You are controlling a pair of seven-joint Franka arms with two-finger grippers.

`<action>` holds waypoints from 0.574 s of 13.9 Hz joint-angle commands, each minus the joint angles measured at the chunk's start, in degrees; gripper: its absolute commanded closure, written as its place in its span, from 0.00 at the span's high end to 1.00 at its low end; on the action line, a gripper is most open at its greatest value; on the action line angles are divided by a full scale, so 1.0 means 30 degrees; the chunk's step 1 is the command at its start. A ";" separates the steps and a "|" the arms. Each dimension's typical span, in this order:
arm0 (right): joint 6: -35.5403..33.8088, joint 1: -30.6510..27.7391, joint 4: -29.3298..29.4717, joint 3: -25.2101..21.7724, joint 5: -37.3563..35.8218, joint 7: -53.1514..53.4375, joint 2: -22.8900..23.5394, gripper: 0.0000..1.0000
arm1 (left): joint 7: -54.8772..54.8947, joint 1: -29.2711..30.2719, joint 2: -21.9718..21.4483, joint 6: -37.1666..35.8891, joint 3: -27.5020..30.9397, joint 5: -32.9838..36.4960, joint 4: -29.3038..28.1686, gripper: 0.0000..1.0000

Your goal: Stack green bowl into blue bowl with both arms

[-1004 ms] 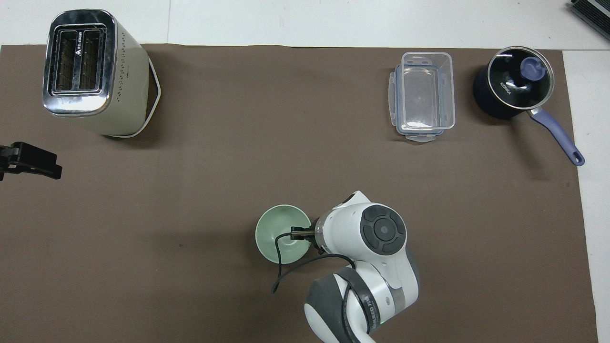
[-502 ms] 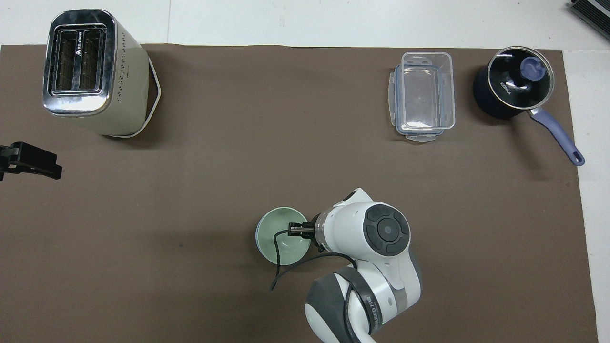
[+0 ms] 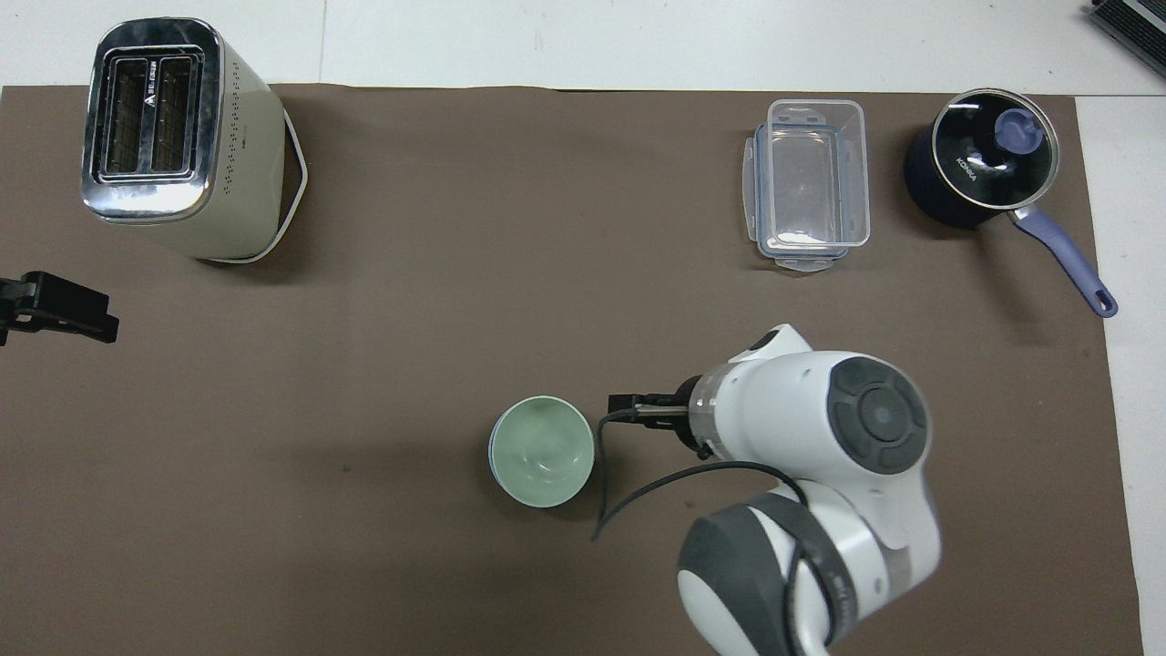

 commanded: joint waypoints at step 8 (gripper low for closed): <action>-0.6663 -0.5617 0.5768 0.0191 -0.4686 -0.3159 -0.1202 1.00 | -0.0071 0.0075 -0.0005 -0.0305 -0.0102 0.0351 0.0202 1.00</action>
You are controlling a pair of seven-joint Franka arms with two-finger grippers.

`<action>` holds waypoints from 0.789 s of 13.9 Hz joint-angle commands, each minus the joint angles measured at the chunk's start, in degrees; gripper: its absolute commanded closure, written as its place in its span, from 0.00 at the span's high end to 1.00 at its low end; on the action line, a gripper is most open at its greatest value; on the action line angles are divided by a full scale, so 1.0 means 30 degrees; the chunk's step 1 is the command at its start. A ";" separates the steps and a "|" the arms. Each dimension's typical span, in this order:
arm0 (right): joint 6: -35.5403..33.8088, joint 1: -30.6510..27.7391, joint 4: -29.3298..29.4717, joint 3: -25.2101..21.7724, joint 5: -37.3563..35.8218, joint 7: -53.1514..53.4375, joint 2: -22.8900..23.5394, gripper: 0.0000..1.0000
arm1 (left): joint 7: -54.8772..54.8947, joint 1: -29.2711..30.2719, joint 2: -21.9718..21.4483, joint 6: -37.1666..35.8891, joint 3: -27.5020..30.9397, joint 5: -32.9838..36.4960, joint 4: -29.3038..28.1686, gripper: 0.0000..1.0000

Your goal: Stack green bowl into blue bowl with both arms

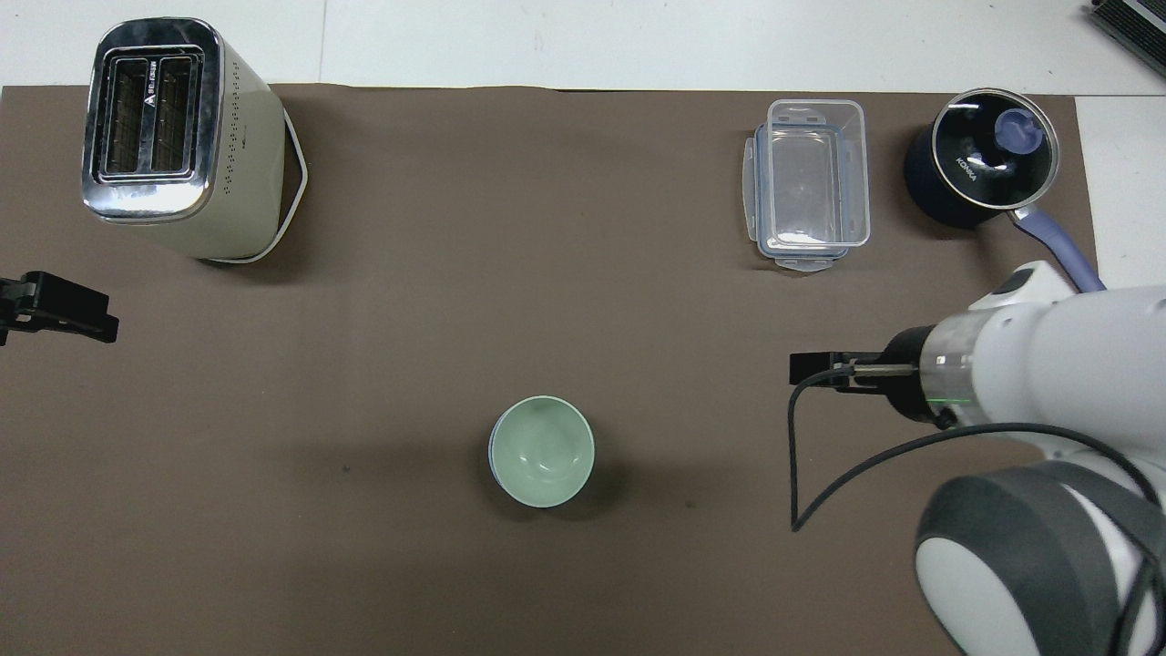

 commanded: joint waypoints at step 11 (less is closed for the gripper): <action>-0.7200 -0.2740 0.9360 0.0168 -0.1463 -0.0372 0.3747 1.00 | -0.0071 0.0075 -0.0005 -0.0305 -0.0102 0.0351 0.0202 1.00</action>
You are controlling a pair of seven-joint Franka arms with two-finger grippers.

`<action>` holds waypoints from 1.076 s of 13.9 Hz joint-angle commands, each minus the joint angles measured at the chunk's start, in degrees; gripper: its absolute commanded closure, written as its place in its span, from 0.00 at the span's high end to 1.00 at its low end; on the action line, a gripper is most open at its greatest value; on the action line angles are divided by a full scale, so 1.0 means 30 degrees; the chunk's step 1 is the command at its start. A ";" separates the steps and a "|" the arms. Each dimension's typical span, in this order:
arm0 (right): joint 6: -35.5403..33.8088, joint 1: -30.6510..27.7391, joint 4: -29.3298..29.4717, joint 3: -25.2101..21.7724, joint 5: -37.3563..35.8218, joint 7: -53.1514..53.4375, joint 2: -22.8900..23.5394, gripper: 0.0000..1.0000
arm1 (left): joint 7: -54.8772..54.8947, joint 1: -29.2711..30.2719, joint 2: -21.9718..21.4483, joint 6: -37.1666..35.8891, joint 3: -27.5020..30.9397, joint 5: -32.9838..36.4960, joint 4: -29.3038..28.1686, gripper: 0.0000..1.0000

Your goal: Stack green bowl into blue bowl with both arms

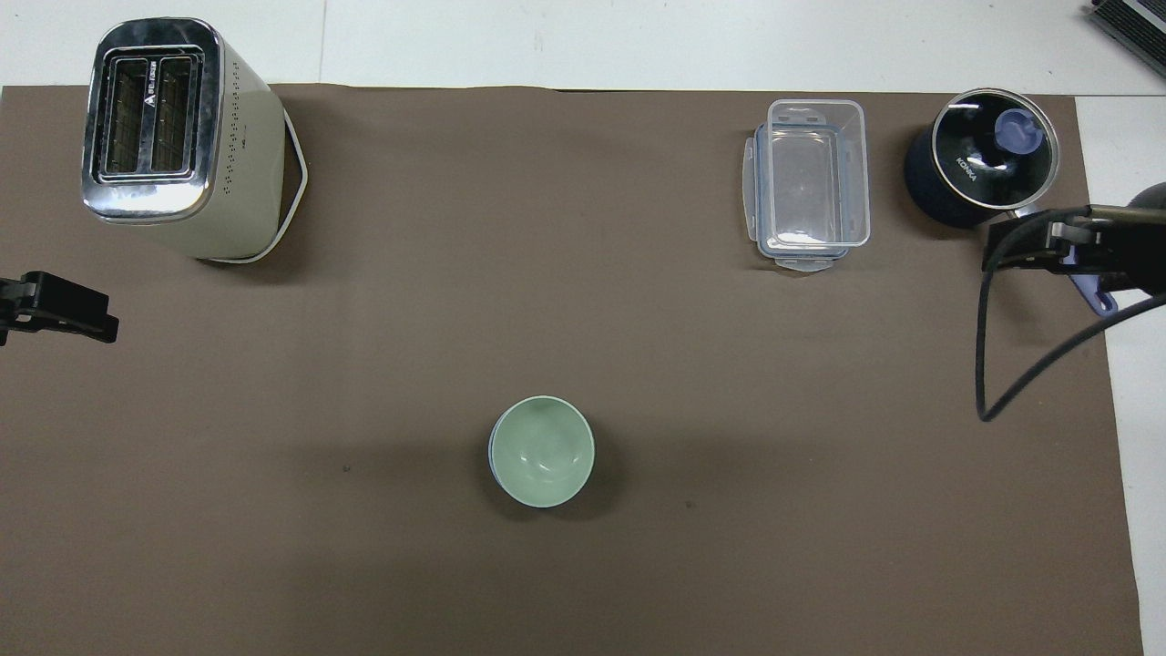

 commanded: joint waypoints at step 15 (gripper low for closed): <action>-0.1212 -0.0745 -0.0660 -0.0287 0.1588 -0.2318 -0.0709 1.00 | -0.0071 0.0075 -0.0005 -0.0334 -0.0101 0.0351 0.0202 1.00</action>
